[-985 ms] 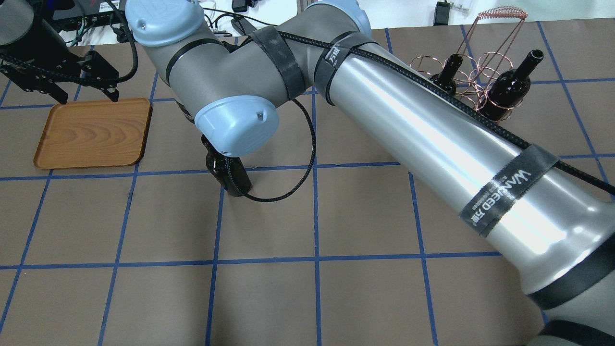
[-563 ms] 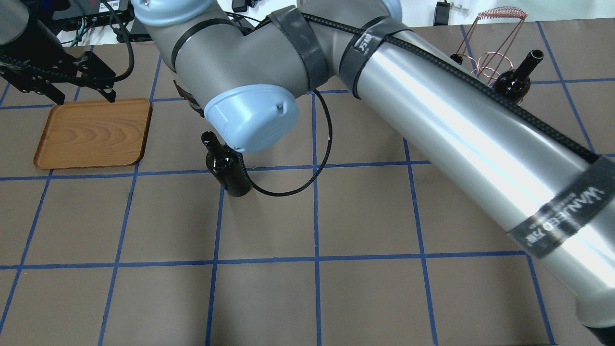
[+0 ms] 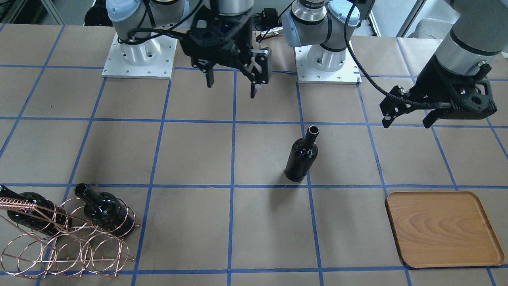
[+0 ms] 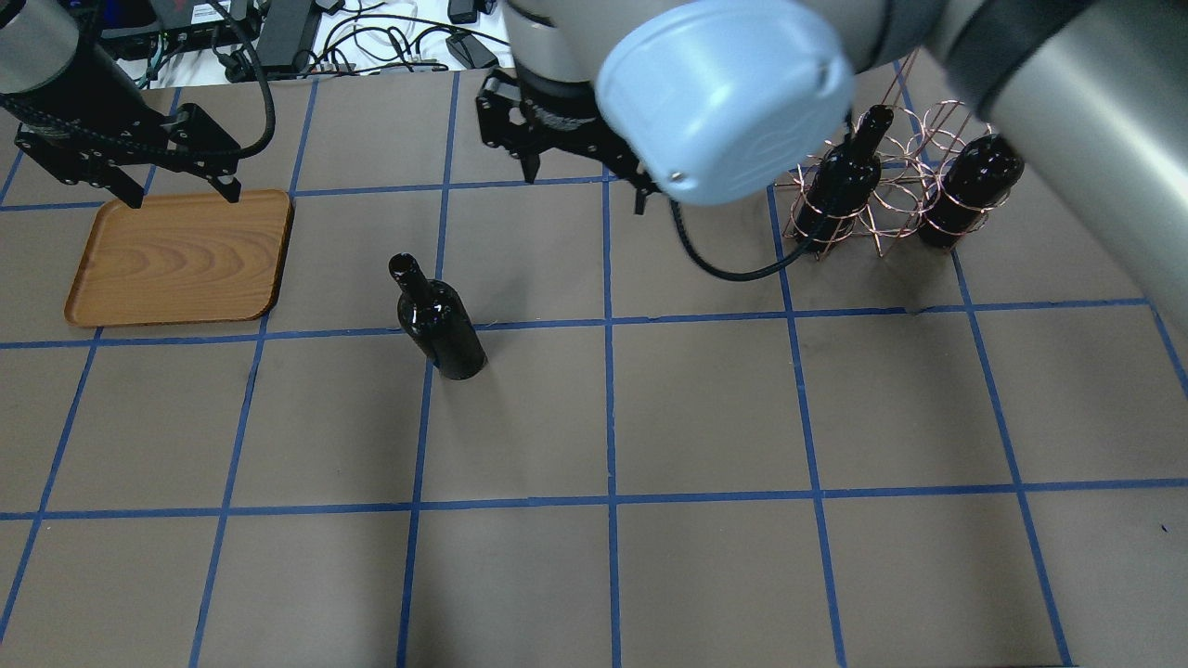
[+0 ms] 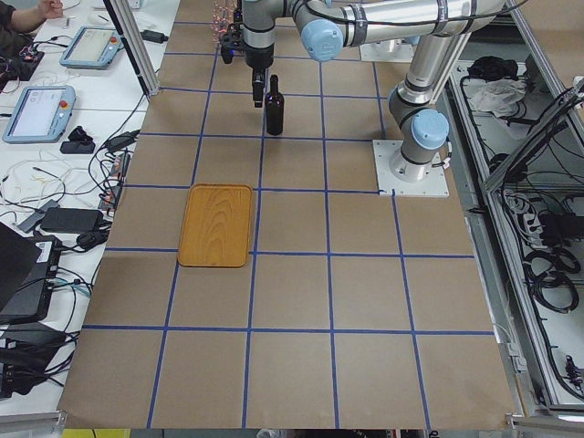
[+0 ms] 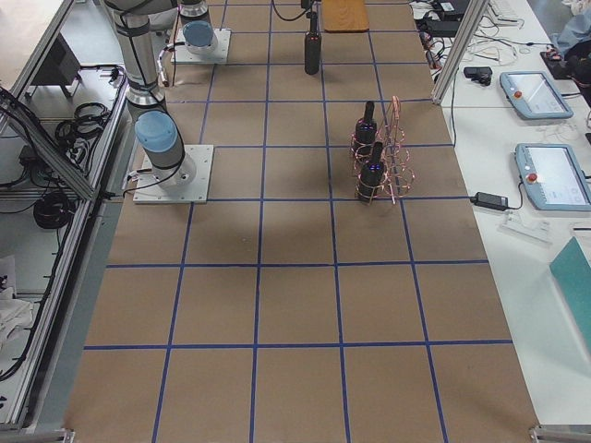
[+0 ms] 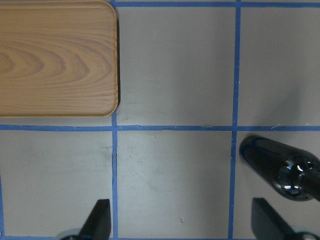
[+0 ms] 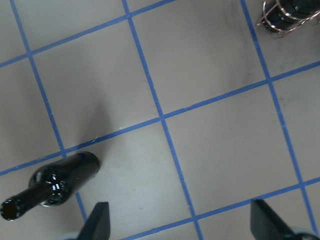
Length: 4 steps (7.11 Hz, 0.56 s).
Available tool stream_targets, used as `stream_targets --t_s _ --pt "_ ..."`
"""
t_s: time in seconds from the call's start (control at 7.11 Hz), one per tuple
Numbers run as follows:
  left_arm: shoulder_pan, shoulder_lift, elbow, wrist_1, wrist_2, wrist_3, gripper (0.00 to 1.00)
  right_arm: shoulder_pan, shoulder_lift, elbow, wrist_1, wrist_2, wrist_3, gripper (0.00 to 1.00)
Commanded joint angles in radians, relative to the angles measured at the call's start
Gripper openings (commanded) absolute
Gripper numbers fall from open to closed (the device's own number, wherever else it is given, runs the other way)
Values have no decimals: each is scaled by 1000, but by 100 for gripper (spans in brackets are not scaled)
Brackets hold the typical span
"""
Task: Take wine from basket and place on tray
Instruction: 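Set the bottle upright on the table and open the right gripper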
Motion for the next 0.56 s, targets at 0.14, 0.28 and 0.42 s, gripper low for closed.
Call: stream_targets --t_s 0.14,0.28,0.42 --pt "-173 -6 -3 6 5 -193 100 -156 -106 30 122 -7 -261 100" --pt "-244 -9 -9 11 5 -243 100 -184 -110 30 116 -1 -323 100" --pt "-288 -9 -36 14 0 -286 100 -192 -111 30 119 -12 -400 100"
